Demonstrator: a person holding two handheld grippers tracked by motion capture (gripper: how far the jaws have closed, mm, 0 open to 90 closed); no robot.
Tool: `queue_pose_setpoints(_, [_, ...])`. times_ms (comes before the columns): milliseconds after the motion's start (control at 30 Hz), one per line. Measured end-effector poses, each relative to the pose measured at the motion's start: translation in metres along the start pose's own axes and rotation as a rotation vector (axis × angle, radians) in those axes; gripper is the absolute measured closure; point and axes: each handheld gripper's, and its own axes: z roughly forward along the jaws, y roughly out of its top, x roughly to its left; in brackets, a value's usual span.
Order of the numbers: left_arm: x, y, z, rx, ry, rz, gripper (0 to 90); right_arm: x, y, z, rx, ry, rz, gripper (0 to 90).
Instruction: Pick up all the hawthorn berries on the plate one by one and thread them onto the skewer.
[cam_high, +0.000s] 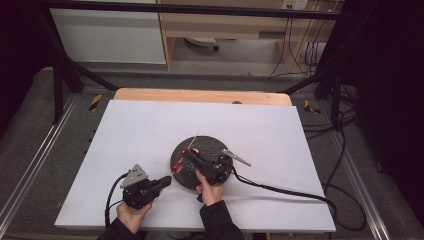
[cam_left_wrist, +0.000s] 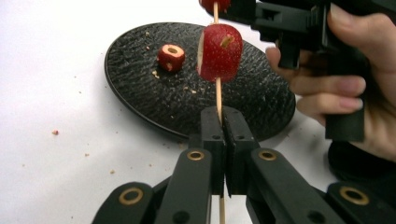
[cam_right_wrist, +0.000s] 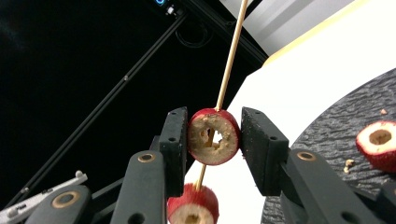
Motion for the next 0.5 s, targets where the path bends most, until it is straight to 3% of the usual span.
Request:
queue_pose_setpoints(367, [0.0031,-0.0003,0.0009,-0.005,0.003,-0.006,88.0,0.0037,-0.0085,0.0034,0.046,-0.009,-0.023,62.7])
queue_pose_setpoints(500, [0.0032,-0.0006,-0.0004,-0.006,0.001,-0.005,88.0,0.0057,-0.0066,0.0023,0.051,-0.016,-0.052,59.5])
